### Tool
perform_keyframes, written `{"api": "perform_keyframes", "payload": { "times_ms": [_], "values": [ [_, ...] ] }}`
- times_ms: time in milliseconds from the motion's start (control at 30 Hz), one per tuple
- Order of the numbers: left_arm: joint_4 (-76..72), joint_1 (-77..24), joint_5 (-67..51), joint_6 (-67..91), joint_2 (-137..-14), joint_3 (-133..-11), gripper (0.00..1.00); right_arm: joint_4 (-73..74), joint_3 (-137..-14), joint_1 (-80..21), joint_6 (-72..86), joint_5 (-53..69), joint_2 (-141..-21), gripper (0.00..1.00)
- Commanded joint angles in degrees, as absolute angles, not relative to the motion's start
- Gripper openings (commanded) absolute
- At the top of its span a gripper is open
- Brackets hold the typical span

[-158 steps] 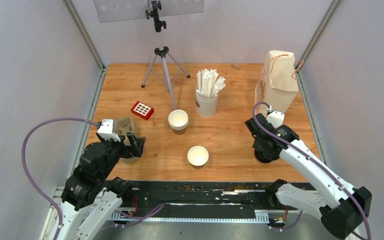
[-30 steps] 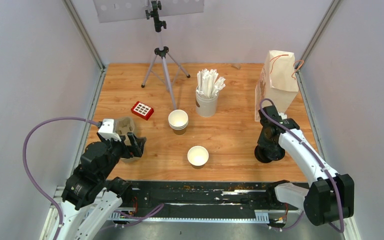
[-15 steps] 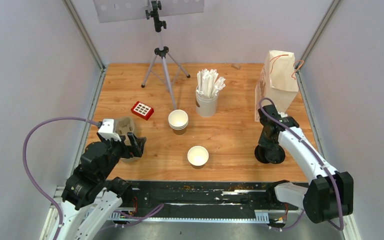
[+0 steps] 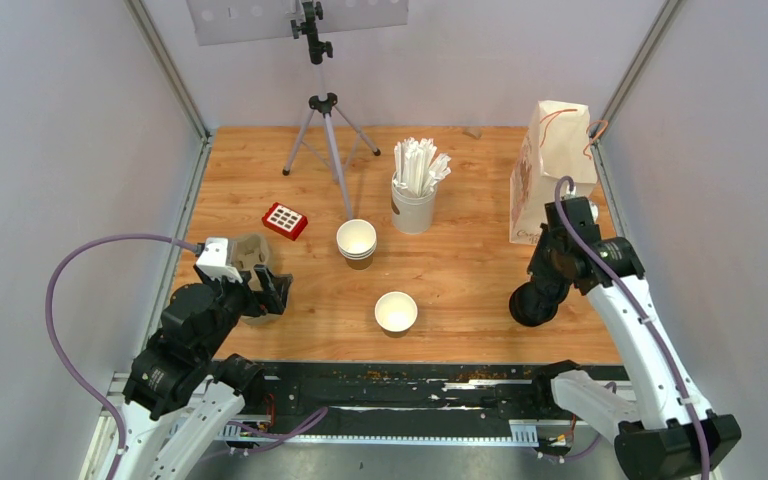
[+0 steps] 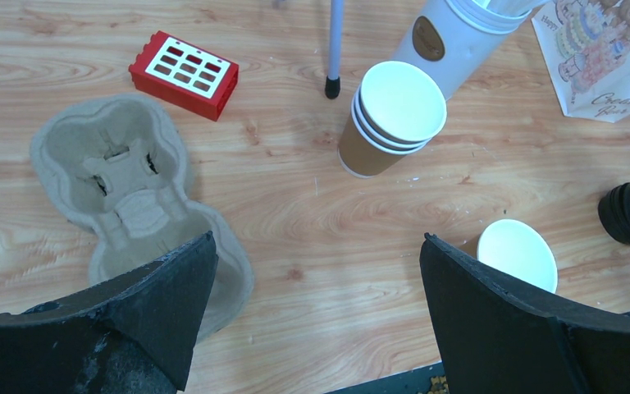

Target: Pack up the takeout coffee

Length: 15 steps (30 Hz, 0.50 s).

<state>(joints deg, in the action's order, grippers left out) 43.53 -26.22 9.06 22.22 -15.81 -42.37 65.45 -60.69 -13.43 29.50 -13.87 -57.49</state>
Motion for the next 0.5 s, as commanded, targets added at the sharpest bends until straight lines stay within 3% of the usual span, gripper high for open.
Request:
{"api": "perform_keyframes", "payload": {
  "times_ms": [0,200,467],
  "values": [
    [42.1,-26.4,8.3,22.3,-16.3,-42.5,1.00,63.6,-66.6,-14.4,26.7,-0.2,-54.9,0.00],
    [40.3,-26.3,1.8,20.7,-16.8,-42.5,1.00,58.0,-67.0,-19.9,33.0,14.4,-53.5,0.00],
    [27.4,-26.3,-19.7,18.7,-19.5,-38.1,1.00,36.8,-58.6,-39.0,46.6,22.1,-53.9,0.00]
  ]
}}
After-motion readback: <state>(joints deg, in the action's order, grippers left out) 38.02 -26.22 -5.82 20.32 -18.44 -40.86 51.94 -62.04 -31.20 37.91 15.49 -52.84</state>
